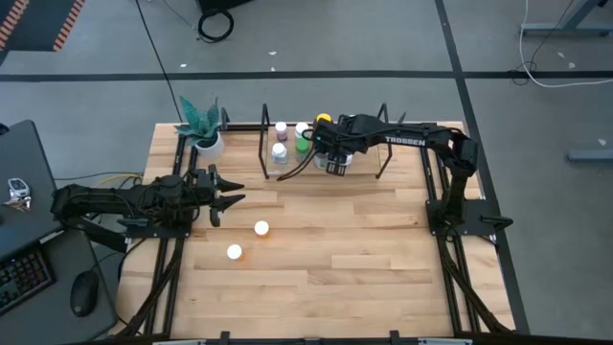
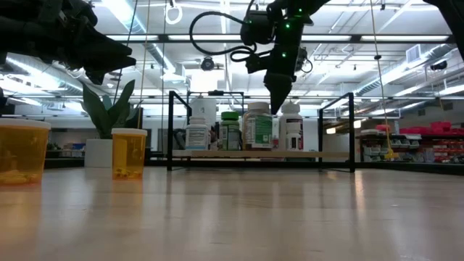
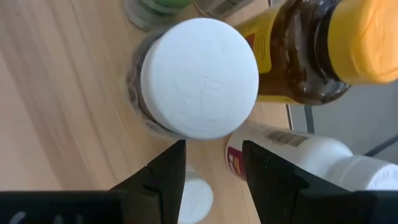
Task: Pick and place medicine bottles onto shelf by color
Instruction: Adjust the pill bottles on the shelf
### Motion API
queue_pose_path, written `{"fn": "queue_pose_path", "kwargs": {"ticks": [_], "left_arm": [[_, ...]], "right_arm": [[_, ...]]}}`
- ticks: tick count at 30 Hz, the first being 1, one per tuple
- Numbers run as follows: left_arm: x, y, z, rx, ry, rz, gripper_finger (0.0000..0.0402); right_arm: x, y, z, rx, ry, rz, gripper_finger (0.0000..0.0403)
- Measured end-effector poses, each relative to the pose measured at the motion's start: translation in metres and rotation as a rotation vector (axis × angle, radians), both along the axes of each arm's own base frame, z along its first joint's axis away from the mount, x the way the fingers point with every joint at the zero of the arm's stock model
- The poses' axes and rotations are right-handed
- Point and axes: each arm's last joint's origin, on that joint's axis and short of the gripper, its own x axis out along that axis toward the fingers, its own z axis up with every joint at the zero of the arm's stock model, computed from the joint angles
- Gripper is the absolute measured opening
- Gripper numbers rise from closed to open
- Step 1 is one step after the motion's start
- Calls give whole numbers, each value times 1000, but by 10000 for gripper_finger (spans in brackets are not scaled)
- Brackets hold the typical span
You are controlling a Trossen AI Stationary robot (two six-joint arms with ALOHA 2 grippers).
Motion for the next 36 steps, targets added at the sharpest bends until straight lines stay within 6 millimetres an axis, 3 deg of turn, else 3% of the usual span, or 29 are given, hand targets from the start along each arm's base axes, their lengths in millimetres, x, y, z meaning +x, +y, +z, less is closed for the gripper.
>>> {"fn": "queue_pose_path", "kwargs": {"ticks": [20, 36], "left_arm": [[0, 0, 0, 1, 0, 0, 151], [0, 0, 0, 0, 0, 0, 154]], "right_arm": [[-1, 1, 9, -51, -26, 13, 165], [-42, 23, 59, 27, -134, -61, 165]]}}
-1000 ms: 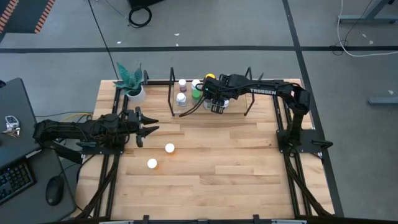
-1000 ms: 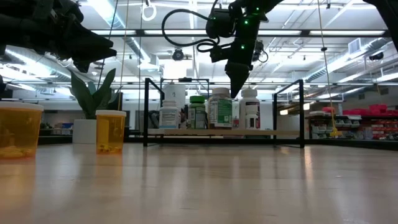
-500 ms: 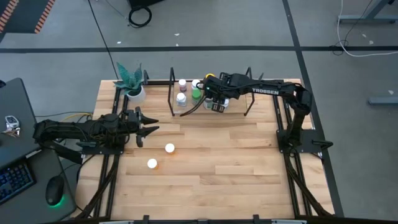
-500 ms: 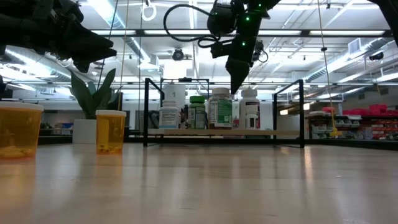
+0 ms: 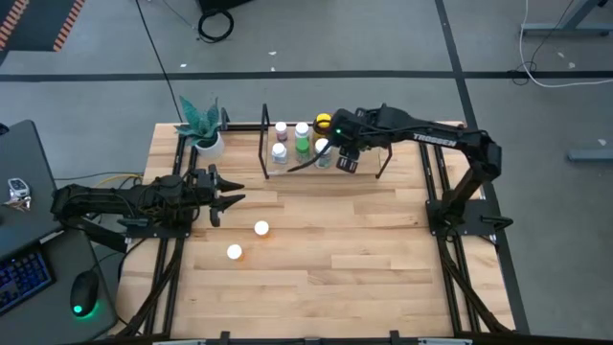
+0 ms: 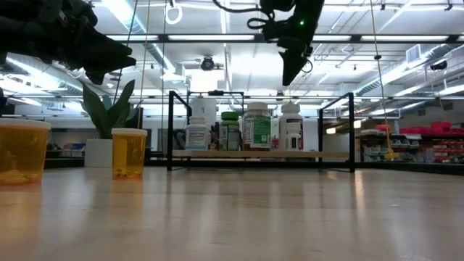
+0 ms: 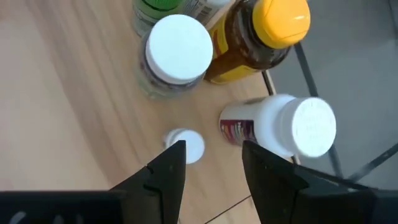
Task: Pick and place medicine bottles onto shelf by color
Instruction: Adjust the pill bottles on the shelf
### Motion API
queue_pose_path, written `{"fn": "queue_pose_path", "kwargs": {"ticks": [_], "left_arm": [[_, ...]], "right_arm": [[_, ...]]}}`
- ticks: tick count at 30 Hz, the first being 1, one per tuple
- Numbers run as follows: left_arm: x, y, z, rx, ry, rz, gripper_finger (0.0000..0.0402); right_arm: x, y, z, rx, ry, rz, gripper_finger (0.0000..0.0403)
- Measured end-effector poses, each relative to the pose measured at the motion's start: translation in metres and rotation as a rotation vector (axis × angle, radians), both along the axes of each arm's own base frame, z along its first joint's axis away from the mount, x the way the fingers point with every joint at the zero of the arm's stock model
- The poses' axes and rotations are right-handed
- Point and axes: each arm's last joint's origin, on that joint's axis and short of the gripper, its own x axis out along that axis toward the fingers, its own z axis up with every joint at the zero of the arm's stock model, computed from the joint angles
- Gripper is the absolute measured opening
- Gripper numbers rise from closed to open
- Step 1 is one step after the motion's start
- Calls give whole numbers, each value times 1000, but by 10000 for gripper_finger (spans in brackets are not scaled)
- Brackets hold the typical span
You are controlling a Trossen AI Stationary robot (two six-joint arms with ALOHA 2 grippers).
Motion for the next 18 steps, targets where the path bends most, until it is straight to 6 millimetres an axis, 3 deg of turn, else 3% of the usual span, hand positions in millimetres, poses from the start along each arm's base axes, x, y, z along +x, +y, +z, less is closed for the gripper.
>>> {"fn": "queue_pose_path", "kwargs": {"ticks": [10, 18], "left_arm": [[0, 0, 0, 0, 0, 0, 153], [0, 0, 0, 0, 0, 0, 155]], "right_arm": [[-16, 7, -18, 8, -57, -60, 165], [-40, 4, -23, 1, -83, -98, 165]]}}
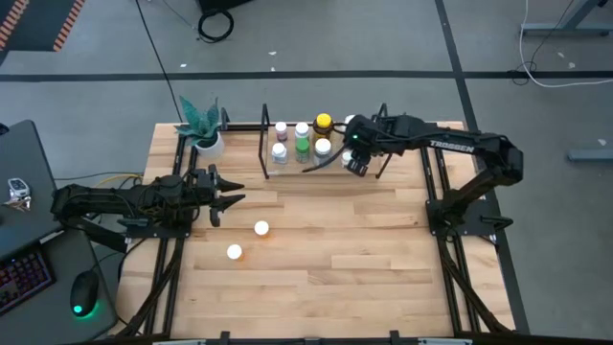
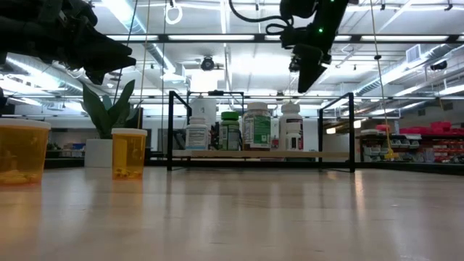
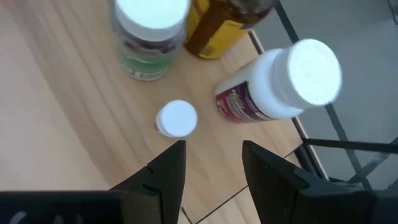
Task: Pick and place medicine bottles onto shelf by color
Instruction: Adjust the pill bottles on the shelf
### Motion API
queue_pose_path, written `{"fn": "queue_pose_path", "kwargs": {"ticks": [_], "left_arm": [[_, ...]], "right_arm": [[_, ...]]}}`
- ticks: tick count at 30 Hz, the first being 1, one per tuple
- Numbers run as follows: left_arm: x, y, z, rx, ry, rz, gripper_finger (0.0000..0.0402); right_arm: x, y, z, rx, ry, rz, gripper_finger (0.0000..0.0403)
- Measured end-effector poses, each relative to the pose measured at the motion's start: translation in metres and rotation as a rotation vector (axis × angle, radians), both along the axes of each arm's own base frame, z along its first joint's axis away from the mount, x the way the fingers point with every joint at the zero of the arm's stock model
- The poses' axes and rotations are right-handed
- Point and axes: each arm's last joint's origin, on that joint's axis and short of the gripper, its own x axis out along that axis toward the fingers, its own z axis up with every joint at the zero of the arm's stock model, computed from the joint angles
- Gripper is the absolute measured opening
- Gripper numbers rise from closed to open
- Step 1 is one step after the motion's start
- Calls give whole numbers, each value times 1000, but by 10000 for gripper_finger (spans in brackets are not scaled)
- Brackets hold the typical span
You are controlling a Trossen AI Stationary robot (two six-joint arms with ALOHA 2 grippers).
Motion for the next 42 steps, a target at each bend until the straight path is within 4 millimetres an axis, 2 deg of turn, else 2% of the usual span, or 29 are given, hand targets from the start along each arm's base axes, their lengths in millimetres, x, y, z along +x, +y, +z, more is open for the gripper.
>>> {"fn": "queue_pose_path", "kwargs": {"ticks": [7, 13, 23, 30, 42], "left_arm": [[0, 0, 0, 0, 0, 0, 149], [0, 0, 0, 0, 0, 1, 156], [0, 0, 0, 0, 0, 0, 150], [0, 0, 0, 0, 0, 0, 154], [0, 0, 0, 0, 0, 1, 150]], "right_arm": [[-18, 4, 0, 18, -82, -35, 165], [-27, 7, -5, 39, -96, -63, 165], [-28, 8, -17, 47, -76, -65, 165], [-28, 7, -31, 25, -29, 32, 165], [-29, 9, -34, 29, 1, 49, 165]]}}
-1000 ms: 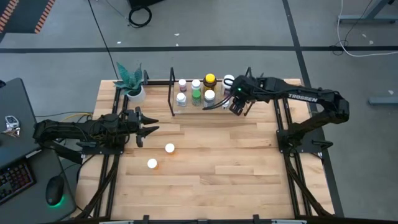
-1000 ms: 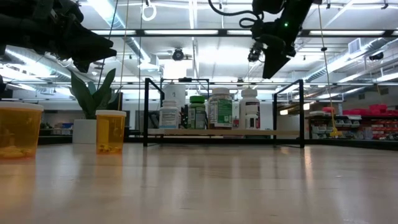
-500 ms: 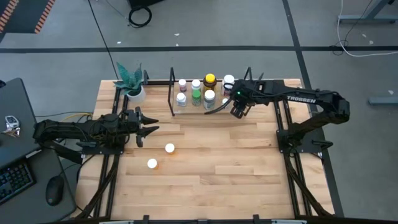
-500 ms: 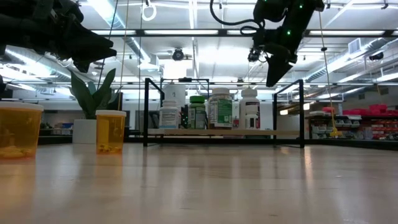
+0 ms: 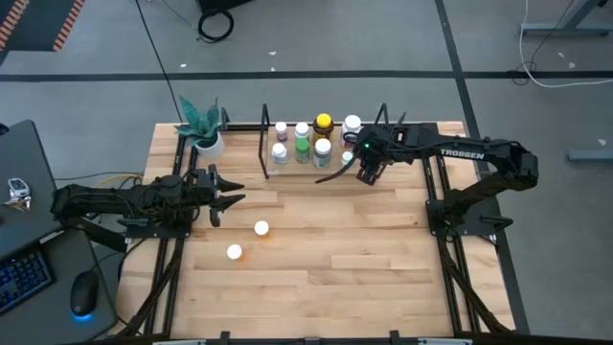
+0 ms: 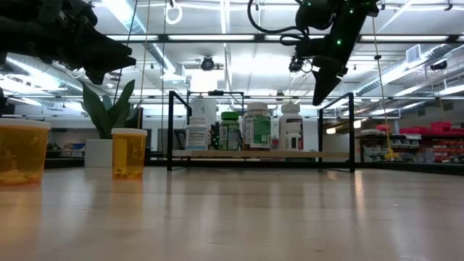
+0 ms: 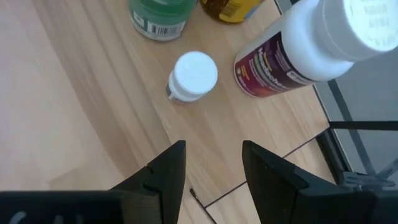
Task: Pick and place medicine bottles onto shelf by color
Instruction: Adjust the pill bottles on the shelf
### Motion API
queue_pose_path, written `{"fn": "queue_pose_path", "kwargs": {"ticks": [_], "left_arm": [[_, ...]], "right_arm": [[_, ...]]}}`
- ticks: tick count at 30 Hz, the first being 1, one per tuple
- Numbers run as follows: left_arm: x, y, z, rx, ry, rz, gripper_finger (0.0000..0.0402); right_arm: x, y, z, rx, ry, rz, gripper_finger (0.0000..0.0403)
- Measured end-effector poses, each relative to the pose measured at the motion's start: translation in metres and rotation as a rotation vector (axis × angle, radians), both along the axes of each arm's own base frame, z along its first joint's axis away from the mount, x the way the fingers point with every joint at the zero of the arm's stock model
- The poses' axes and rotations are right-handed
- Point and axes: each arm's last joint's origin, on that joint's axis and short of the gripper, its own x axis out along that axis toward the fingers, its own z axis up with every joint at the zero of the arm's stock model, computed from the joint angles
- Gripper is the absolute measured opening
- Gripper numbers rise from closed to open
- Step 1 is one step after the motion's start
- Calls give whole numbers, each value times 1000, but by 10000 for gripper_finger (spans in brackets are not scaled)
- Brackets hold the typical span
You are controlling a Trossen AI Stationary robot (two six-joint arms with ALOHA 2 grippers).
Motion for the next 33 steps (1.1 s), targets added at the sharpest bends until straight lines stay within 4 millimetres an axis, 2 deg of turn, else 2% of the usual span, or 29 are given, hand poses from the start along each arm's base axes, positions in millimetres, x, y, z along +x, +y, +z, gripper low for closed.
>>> {"fn": "queue_pose_path", "kwargs": {"ticks": [11, 24, 26, 33], "left_arm": [[0, 0, 0, 0, 0, 0, 157], [0, 0, 0, -1, 0, 0, 151], [0, 0, 0, 0, 0, 0, 153], [0, 0, 0, 0, 0, 0, 156]], "right_arm": [[-4, 2, -2, 23, 40, -15, 165], [-4, 2, -3, 21, 70, 62, 165], [-2, 2, -7, 13, 49, 64, 165], [3, 5, -44, -51, -3, 109, 165]]}}
